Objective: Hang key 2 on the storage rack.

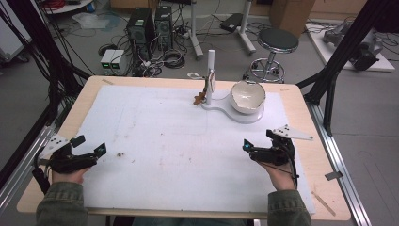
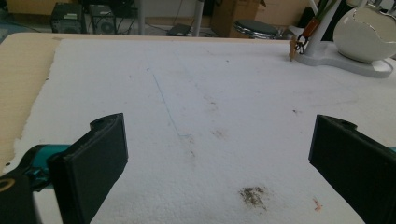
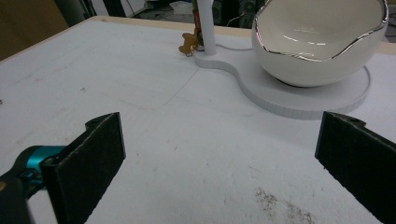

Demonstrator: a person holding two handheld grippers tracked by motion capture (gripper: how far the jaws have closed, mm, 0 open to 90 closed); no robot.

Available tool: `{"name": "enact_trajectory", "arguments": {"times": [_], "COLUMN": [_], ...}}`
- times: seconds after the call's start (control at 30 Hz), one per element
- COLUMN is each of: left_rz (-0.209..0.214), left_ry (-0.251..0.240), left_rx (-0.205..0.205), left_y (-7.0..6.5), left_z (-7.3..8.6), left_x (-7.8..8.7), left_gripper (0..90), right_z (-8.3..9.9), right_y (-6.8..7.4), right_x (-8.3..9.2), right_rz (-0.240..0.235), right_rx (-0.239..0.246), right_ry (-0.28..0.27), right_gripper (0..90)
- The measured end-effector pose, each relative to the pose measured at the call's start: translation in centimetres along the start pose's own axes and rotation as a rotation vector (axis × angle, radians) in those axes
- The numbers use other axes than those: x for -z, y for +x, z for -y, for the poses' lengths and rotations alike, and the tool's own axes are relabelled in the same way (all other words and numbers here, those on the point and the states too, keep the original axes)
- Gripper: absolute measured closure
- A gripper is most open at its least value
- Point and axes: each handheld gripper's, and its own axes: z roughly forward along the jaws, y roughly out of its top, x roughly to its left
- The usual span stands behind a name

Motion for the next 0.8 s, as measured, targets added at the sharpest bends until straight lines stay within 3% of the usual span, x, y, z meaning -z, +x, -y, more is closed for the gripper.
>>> {"name": "enact_trajectory", "arguments": {"times": [0.53,0.6,0.8], "left_rz": [-0.001,-0.001,0.0], "left_ry": [-0.004,-0.003,-0.001], "left_rx": [0.003,0.001,-0.001], "left_y": [0.0,0.0,0.0], "left_z": [0.0,0.0,0.0], "left_x": [0.0,0.0,0.0], "left_gripper": [5.0,5.0,5.0], "right_z": [2.9,3.5,4.7], "right_y": [-0.8,-0.8,-0.9], "right_x": [1.8,2.1,2.7], "right_rz": [0.066,0.108,0.143], "right_rx": [-0.007,0.011,0.025], "right_ry": [-0.08,-0.089,-0.105], "right_gripper": [0.4,0.4,0.4]}}
